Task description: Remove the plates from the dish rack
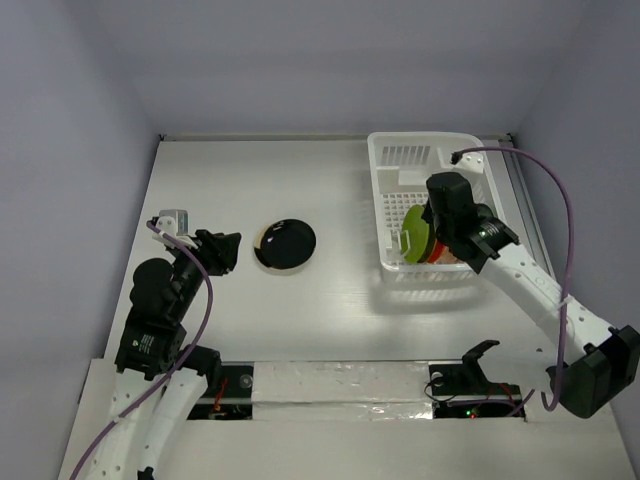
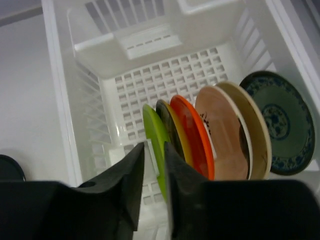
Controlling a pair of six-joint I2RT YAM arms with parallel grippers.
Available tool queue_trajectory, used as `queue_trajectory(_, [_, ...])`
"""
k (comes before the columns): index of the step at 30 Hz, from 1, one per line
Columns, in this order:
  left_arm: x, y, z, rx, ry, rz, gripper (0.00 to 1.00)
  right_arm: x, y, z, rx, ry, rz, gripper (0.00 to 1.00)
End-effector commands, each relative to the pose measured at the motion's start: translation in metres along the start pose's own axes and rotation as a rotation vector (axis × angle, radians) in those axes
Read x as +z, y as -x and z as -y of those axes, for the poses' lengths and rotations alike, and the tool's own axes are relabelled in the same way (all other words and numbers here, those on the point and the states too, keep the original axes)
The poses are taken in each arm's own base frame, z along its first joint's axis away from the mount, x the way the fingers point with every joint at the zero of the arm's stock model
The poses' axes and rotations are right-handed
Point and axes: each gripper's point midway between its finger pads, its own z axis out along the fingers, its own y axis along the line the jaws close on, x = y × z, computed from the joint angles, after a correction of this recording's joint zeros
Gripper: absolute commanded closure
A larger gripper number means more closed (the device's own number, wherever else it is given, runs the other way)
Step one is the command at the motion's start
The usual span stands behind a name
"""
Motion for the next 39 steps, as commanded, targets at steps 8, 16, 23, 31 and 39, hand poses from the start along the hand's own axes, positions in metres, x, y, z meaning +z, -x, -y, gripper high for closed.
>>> queue_trajectory(8, [-0.002,0.019,0.009,0.014,-0.038,0.069,0.61,0.019,-0.045,0.021,-0.153,-0.109,-0.138,0.68])
queue_trajectory(16, [-0.003,0.019,0.009,0.014,-0.038,0.072,0.61,0.047,-0.07,0.027,-0.199,-0.166,-0.211,0.71])
queue_trajectory(23, [-0.004,0.02,0.01,0.014,-0.042,0.076,0.61,0.046,-0.053,0.034,-0.257,-0.224,-0.187,0.92])
queue_trajectory(31, [-0.003,0.021,0.01,0.015,-0.042,0.077,0.61,0.036,-0.031,0.036,-0.329,-0.278,-0.13,1.0])
queue_trajectory(39, [-0.003,0.02,0.008,0.012,-0.031,0.075,0.61,0.026,-0.005,0.016,-0.405,-0.289,-0.054,1.0])
